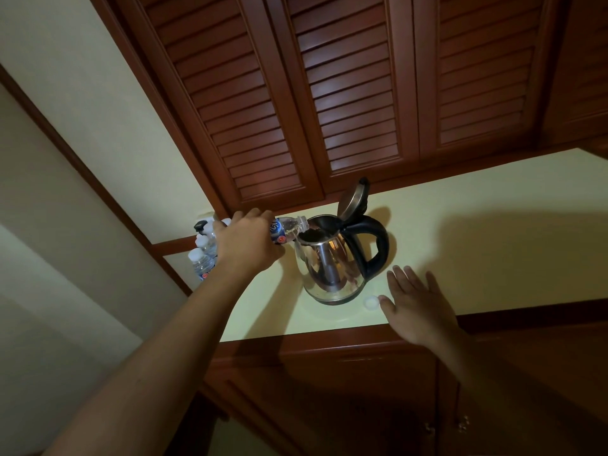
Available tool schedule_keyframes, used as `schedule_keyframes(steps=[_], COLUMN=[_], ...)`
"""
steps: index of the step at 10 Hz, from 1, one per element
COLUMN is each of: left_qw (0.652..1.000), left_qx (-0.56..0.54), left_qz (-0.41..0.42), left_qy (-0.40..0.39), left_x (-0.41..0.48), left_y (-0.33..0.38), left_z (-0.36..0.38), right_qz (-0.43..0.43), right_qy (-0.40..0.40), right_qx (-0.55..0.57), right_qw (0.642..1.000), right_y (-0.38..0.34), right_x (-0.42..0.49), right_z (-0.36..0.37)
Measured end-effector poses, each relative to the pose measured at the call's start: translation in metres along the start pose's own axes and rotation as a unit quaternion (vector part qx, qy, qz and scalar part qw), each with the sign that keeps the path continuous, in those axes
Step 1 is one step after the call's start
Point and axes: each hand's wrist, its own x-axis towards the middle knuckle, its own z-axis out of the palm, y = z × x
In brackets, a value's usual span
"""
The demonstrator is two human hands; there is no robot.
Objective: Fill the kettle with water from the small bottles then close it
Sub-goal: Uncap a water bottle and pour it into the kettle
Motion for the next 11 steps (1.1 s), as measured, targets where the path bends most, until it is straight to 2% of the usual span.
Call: schedule_keyframes(steps=[4, 9, 11], left_qw=[0.996, 0.973, 0.967], left_qx=[0.076, 0.2, 0.208], left_qz=[0.025, 0.08, 0.1], left_qy=[0.037, 0.086, 0.112], left_x=[0.007, 0.016, 0.017], left_y=[0.0, 0.007, 0.011], left_z=[-0.002, -0.007, -0.006], right_qz=[-0.004, 0.002, 0.002], right_qy=[0.008, 0.007, 0.003], right_qx=[-0.001, 0.006, 0.008], right_qw=[1.0, 1.0, 1.0], right_y=[0.001, 0.001, 0.001], right_x=[0.001, 0.001, 0.001], right_z=[0.001, 0.003, 0.002])
